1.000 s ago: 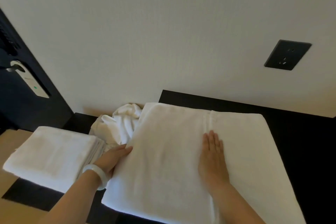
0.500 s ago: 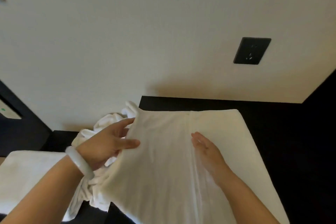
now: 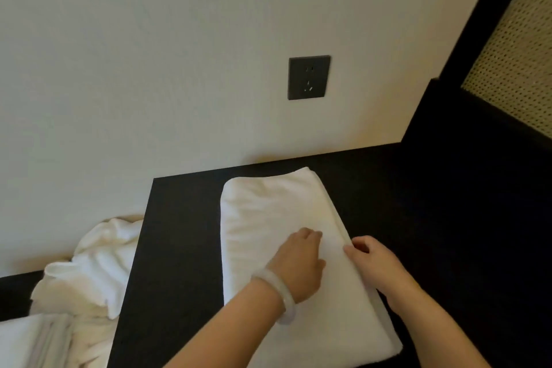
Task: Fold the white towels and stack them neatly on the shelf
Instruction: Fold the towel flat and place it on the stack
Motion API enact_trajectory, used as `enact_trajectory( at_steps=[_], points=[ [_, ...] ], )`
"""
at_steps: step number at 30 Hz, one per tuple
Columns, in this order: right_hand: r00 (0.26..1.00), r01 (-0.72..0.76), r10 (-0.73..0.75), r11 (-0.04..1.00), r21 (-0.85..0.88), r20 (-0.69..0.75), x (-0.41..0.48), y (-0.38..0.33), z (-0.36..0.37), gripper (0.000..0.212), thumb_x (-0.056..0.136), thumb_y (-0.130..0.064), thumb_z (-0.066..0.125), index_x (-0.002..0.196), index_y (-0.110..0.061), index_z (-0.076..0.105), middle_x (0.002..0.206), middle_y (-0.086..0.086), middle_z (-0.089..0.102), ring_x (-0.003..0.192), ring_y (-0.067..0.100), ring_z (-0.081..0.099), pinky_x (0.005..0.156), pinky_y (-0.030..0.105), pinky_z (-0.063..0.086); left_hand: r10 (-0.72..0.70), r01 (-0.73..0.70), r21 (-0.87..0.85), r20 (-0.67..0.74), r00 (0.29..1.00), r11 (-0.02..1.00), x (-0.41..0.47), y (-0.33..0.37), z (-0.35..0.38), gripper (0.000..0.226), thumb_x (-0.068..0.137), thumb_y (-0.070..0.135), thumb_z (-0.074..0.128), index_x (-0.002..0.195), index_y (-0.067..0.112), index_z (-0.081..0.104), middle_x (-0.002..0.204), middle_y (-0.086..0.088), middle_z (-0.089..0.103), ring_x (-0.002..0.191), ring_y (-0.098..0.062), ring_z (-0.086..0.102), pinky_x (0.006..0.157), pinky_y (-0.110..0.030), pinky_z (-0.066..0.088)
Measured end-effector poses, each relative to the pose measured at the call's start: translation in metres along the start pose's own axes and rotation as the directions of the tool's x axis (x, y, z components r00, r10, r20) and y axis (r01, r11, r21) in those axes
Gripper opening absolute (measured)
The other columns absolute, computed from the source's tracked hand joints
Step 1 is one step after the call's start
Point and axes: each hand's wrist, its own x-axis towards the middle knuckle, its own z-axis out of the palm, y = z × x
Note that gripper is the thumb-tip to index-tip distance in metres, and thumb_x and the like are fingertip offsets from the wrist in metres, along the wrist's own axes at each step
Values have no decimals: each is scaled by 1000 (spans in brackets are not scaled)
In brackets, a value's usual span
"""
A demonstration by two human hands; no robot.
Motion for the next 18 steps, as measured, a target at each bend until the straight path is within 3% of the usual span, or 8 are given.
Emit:
enact_trajectory(
  at_steps=[3, 5, 8, 10, 12, 14, 16, 18],
  points=[
    [999, 38, -45, 980, -196, -30, 6, -7, 14, 52, 94, -22, 61, 142, -17, 42, 137, 4, 49, 115, 20, 55, 92, 34, 46, 63, -43, 294, -59, 996, 955, -3, -51, -2, 59, 103, 40, 34, 156, 27, 9, 164, 4, -2, 151, -22, -5, 123, -45, 0],
    [994, 90, -105, 957, -277, -38, 14, -15, 24, 42, 95, -13, 59, 135, -15, 47, 131, 4, 52, 112, 20, 54, 89, 32, 45, 36, -31, 367, -8, 999, 930, -12, -76, 5, 64, 99, 55, 13, 155, 30, -8, 160, 6, -22, 148, -23, -22, 121, -48, -9],
    [978, 200, -207, 919, -339, 15, 25, -35, 36, 29, 95, -6, 53, 122, -16, 56, 120, 3, 58, 95, 16, 53, 83, 30, 45, -38, 44, 289, -26, 999, 956, -34, -83, 27, 80, 76, 67, -18, 148, 33, -27, 153, 7, -39, 139, -23, -39, 117, -50, -18],
    [950, 312, -291, 878, -364, 112, 33, -52, 44, 30, 94, -5, 52, 121, -17, 59, 116, 3, 61, 97, 19, 57, 84, 31, 47, -182, 184, 215, -27, 983, 959, -50, -73, 37, 93, 59, 73, -32, 142, 30, -35, 149, 3, -45, 135, -26, -43, 115, -51, -22],
    [899, 435, -359, 806, -402, 252, 40, -69, 52, 35, 93, -6, 52, 123, -22, 60, 117, 0, 62, 104, 19, 59, 89, 32, 48, -335, 325, 198, 21, 942, 925, -66, -55, 39, 108, 40, 74, -42, 136, 26, -39, 144, -2, -48, 137, -32, -40, 116, -54, -15],
    [819, 562, -413, 719, -409, 399, 46, -83, 61, 43, 92, -8, 52, 130, -27, 59, 123, -5, 63, 112, 16, 59, 96, 33, 47, -425, 405, 215, 55, 904, 889, -80, -42, 37, 115, 39, 75, -36, 143, 26, -33, 150, -5, -41, 145, -35, -26, 118, -55, -3],
    [746, 655, -445, 629, -419, 496, 51, -94, 67, 47, 90, -10, 55, 133, -31, 58, 128, -9, 62, 118, 13, 56, 100, 31, 45, -435, 416, 216, 45, 899, 883, -89, -42, 29, 102, 65, 78, -18, 153, 29, -13, 162, -6, -18, 149, -35, -2, 117, -53, 9],
    [736, 674, -463, 571, -469, 493, 57, -99, 67, 48, 89, -17, 60, 134, -32, 57, 131, -10, 60, 123, 14, 54, 107, 35, 40, -372, 384, 222, -96, 923, 896, -92, -58, 17, 67, 96, 63, 13, 153, 29, 11, 157, -5, 15, 138, -28, 24, 114, -43, 25]
  ],
)
